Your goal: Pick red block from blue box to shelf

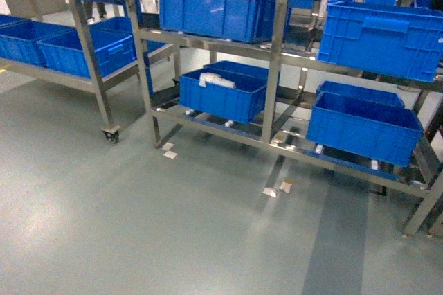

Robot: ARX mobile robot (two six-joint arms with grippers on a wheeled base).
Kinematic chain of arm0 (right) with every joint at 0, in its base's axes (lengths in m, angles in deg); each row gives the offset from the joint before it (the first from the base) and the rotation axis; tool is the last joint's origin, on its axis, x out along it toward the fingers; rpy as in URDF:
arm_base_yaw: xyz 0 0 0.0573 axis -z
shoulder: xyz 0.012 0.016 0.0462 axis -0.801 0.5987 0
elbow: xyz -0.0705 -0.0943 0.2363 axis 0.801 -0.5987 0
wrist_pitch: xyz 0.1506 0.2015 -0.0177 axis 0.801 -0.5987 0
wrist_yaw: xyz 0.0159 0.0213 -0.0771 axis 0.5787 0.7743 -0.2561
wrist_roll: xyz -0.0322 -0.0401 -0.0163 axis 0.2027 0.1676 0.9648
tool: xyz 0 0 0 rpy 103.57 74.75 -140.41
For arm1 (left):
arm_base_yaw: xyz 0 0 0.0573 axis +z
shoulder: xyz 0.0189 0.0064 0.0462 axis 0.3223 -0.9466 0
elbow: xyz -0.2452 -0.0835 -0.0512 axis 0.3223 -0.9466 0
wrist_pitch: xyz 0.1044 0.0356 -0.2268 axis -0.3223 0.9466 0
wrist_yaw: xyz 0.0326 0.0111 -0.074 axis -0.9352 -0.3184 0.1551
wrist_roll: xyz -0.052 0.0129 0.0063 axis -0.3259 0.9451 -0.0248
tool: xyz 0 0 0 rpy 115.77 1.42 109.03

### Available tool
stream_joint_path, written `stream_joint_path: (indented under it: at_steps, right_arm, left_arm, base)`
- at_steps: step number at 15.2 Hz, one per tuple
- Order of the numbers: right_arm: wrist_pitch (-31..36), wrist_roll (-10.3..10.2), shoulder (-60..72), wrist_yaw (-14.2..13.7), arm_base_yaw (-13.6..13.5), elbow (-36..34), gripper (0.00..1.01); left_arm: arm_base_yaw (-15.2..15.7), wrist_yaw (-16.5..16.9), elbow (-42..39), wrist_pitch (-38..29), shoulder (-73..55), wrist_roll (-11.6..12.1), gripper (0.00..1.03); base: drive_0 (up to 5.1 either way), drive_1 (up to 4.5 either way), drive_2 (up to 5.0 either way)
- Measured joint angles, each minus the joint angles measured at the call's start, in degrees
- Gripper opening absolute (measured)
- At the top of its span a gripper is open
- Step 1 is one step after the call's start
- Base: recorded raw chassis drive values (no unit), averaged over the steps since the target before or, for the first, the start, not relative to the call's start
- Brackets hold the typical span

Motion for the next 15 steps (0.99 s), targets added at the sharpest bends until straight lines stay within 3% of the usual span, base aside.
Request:
stream_joint_path:
  at_steps: [11, 15]
  right_arm:
    - [0.00, -0.02, 0.00, -0.02, 0.00, 0.00, 0.28]
    - [0.11, -0.02, 0.00, -0.02, 0.00, 0.00, 0.28]
  left_arm:
    - [0.00, 0.00, 0.00, 0.00, 0.00, 0.00, 0.98]
    - [0.00, 0.02, 0.00, -0.22, 0.02, 0.00, 0.98]
  base:
    - [-1.5, -1.52, -1.5]
    - [0.0, 1.77, -1.8]
